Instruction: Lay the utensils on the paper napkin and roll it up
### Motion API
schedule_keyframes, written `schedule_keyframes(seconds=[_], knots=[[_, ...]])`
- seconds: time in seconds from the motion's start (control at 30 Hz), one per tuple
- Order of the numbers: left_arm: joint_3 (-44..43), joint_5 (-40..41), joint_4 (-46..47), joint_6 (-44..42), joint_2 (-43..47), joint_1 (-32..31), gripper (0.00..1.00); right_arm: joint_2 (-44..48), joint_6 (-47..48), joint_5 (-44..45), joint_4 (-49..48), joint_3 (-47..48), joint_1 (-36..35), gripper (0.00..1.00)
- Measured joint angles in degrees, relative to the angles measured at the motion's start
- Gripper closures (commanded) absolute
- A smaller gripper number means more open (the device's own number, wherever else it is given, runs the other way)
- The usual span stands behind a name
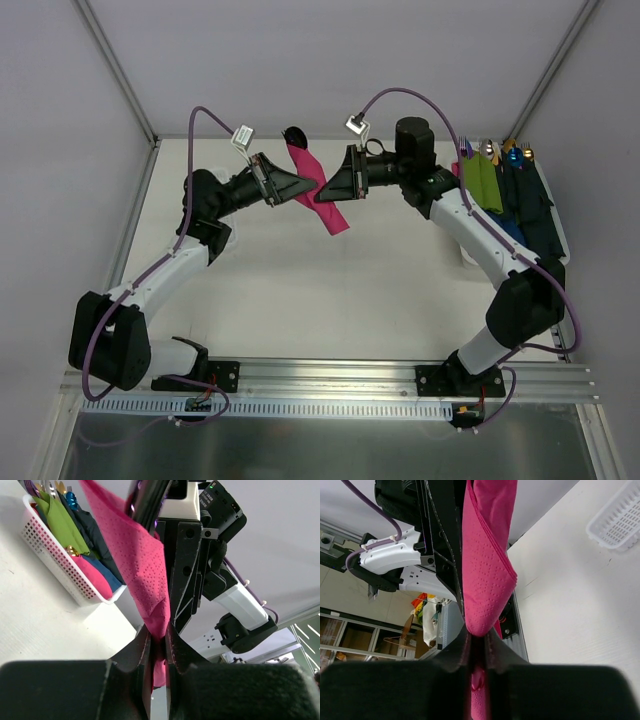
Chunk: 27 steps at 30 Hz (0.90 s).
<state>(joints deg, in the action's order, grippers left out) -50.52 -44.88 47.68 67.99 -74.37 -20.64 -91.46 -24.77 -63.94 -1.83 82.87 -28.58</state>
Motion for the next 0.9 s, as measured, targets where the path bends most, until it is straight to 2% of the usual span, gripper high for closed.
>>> schedule_keyframes(seconds=[0.03, 0.1, 0.13, 0.23, 0.27, 0.33, 0.47, 0.57, 0.67, 0.8, 0.9], knots=[[0.0, 0.0, 0.0, 0.0, 0.0, 0.0, 1.0, 0.0, 0.2, 0.0, -0.1, 0.0, 0.0, 1.0], [-0.1, 0.0, -0.1, -0.1, 0.0, 0.0, 0.89, 0.0, 0.1, -0.1, -0.1, 0.0, 0.2, 1.0], [-0.2, 0.1, -0.3, -0.4, 0.0, 0.0, 0.71, 0.0, 0.2, -0.1, -0.1, -0.1, 0.3, 1.0], [-0.7, 0.6, -2.3, -3.3, 0.2, -0.4, 0.43, 0.0, 0.1, 0.0, 0.0, -0.4, 0.8, 1.0], [-0.9, 0.8, -3.5, -4.5, 0.5, -0.7, 0.28, 0.0, 0.1, 0.0, -0.1, -0.7, 1.2, 1.0], [-1.7, 1.8, -7.0, -7.5, 1.7, -0.8, 0.04, 0.3, 0.2, -0.1, 0.2, -1.4, 3.0, 1.0], [-3.8, 3.7, -14.1, -12.2, 4.7, -0.2, 0.01, 1.7, 4.6, -0.8, 6.1, -1.6, 8.8, 1.0], [-5.8, 5.1, -19.0, -16.0, 6.6, 0.5, 0.01, 4.1, 12.8, -1.0, 16.3, -1.4, 14.5, 1.0], [-7.1, 5.9, -22.3, -18.6, 7.4, 0.9, 0.01, 6.3, 23.2, -1.4, 28.5, -0.5, 21.3, 1.0], [-7.3, 6.2, -25.6, -20.9, 7.5, 0.9, 0.01, 6.1, 43.6, 0.8, 51.3, 4.7, 31.3, 1.0], [-7.3, 6.2, -27.0, -21.3, 7.5, 0.9, 0.01, 4.1, 58.2, 1.9, 64.6, 8.7, 39.0, 1.0]])
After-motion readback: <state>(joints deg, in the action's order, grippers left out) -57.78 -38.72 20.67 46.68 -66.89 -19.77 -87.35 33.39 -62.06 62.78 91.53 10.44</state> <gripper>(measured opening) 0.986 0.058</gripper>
